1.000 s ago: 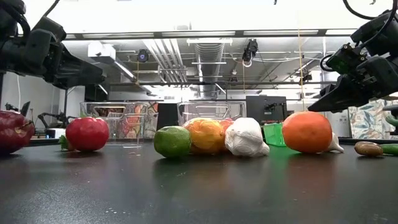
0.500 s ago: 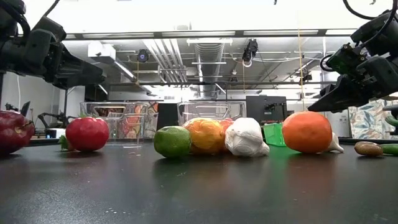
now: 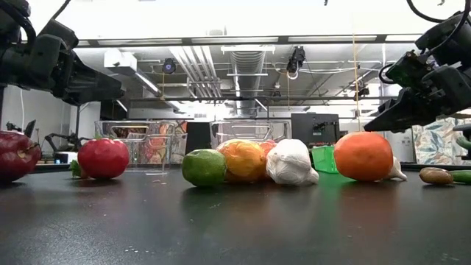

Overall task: Sort produce into baskets
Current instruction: Put the apple into the left transparent bin

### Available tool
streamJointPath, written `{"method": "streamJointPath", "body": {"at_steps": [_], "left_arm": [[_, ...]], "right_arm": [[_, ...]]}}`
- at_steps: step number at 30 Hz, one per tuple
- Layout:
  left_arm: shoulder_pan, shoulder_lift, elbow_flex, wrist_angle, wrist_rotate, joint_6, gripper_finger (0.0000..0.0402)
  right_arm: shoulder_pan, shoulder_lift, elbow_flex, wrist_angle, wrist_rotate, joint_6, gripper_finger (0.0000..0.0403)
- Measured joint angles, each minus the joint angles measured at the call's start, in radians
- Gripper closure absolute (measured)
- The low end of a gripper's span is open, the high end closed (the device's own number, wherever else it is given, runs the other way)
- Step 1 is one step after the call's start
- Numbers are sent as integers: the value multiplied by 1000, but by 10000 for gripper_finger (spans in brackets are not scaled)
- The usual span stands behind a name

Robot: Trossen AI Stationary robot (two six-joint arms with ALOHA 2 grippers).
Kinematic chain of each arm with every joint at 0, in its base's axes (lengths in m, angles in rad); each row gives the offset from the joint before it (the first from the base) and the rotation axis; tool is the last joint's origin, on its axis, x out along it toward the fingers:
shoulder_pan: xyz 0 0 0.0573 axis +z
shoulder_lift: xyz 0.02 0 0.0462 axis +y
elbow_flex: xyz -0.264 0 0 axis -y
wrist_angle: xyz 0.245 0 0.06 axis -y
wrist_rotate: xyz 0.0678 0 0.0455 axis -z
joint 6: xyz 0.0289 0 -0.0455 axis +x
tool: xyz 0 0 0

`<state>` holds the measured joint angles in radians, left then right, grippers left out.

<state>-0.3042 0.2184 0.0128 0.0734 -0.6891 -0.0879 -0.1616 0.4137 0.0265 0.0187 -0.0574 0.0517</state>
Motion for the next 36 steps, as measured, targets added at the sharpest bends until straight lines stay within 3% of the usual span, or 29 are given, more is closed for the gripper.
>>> {"method": "streamJointPath", "body": {"at_steps": [4, 10, 19, 25, 30, 32, 36], "left_arm": [[0, 0, 0, 0, 0, 0, 161], [0, 0, 0, 0, 0, 0, 161], [0, 0, 0, 0, 0, 0, 161], [0, 0, 0, 0, 0, 0, 161], [0, 0, 0, 2, 0, 0, 161], [0, 1, 0, 25, 5, -61, 161], [-1, 0, 0, 196, 47, -420, 161]], "right_arm": [[0, 0, 0, 17, 0, 22, 335], [0, 0, 48, 12, -3, 250, 335], [0, 0, 253, -133, -2, 275, 335], [0, 19, 413, -200, 38, 470, 335], [0, 63, 493, -199, 94, 535, 335], [0, 89, 517, -198, 111, 536, 335], [0, 145, 562, -193, 114, 535, 335]]}}
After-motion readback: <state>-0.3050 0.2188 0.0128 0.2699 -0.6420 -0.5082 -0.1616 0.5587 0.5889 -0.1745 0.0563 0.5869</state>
